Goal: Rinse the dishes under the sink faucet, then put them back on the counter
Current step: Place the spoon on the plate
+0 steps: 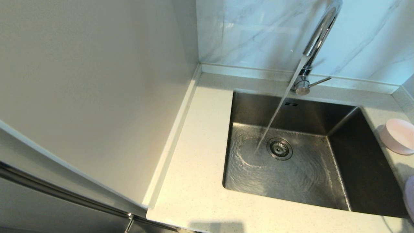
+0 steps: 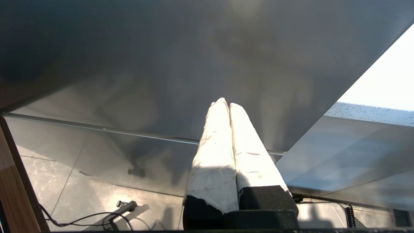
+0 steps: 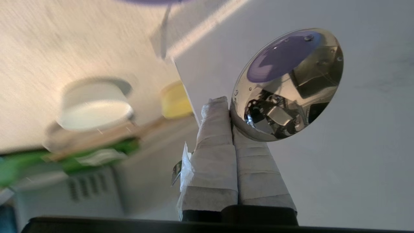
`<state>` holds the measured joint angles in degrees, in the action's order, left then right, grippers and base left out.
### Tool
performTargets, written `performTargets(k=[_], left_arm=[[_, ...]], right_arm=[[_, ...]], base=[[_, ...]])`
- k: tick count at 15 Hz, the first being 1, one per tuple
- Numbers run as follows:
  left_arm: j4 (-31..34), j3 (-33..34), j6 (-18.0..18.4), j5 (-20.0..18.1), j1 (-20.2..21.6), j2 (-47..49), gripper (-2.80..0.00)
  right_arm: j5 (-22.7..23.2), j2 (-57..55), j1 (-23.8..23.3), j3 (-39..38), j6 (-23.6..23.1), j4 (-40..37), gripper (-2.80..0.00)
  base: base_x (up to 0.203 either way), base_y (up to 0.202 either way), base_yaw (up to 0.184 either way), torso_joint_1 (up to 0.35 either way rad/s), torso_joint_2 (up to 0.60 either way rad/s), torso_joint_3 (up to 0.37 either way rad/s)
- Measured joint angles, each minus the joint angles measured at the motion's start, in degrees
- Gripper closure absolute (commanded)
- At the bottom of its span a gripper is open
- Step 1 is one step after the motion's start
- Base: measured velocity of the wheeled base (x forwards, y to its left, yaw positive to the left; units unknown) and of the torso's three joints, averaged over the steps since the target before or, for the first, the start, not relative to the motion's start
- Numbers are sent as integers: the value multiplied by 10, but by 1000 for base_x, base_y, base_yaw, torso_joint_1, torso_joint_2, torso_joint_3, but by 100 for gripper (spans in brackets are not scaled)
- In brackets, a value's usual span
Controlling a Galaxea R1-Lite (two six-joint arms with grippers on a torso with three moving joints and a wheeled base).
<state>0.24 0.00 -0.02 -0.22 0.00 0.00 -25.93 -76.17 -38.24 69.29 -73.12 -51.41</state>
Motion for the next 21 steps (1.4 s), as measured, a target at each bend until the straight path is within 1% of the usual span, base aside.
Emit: performTargets(k=[2,4,5,6,7,9,11,13,14,18,21], left_arm=[[0,0,0,0,0,0,0],[0,0,0,0,0,0,0],[0,0,0,0,0,0,0],[0,0,0,0,0,0,0],[0,0,0,0,0,0,0],[0,0,0,0,0,0,0],[0,0,0,0,0,0,0],[0,0,0,0,0,0,0],[0,0,0,0,0,0,0],[0,0,0,0,0,0,0],[0,0,0,0,0,0,0]], right_arm=[[56,15,-9,-12,48,0,0],[119,41,-19,-46,75,9,0],[141,55,-22,-72,85,24,0],[146,68,-24,-100,90,50,0],[144,80,-25,-131,92,92,0],[142,95,-25,-204,94,195,0],[140,94,-25,-271,93,317,0],[137,74,-23,-302,77,402,0],[134,61,-23,-306,62,420,0],[131,23,-22,-287,6,425,0],[125,13,-22,-264,-58,414,0]], base=[[0,0,0,0,0,0],[0,0,0,0,0,0],[0,0,0,0,0,0],[0,0,0,0,0,0],[0,0,0,0,0,0],[0,0,0,0,0,0],[0,0,0,0,0,0],[0,0,0,0,0,0],[0,0,0,0,0,0],[0,0,0,0,0,0],[0,0,0,0,0,0]])
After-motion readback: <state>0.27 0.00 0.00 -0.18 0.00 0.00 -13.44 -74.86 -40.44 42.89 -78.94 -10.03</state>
